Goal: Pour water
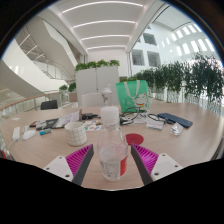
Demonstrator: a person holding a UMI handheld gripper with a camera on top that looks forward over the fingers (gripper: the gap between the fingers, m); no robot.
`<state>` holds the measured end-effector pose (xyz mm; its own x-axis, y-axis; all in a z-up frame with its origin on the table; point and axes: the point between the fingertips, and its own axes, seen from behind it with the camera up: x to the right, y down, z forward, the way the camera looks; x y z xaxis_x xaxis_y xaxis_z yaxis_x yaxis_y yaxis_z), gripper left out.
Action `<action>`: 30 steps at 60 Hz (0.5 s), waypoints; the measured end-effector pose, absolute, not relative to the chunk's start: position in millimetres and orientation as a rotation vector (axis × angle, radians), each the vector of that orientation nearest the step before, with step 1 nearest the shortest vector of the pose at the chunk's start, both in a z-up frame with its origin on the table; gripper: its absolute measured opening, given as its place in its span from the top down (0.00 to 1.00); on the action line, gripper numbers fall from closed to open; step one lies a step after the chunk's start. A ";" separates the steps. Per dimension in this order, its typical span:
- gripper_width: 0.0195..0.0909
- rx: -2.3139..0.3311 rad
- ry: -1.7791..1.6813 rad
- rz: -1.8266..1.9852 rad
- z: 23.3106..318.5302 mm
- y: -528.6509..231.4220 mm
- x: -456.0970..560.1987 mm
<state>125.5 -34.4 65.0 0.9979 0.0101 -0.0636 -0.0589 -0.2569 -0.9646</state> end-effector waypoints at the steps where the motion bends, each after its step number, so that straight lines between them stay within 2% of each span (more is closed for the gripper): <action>1: 0.10 -1.825 0.043 0.066 65.4 -29.8 125.9; 4: 0.17 -1.823 0.060 0.057 64.9 -20.5 125.3; 6: 0.30 -1.829 0.067 0.047 62.9 -15.9 127.1; 8: 0.52 -1.838 0.065 0.052 60.5 -12.9 125.3; 9: 0.55 -1.838 0.072 0.051 55.9 -6.0 129.6; 20: 0.66 -1.822 0.064 0.021 57.3 -5.4 123.2; 25: 0.79 -1.844 0.071 0.026 57.5 0.2 120.2; 30: 0.80 -1.895 0.087 0.065 56.0 5.0 121.2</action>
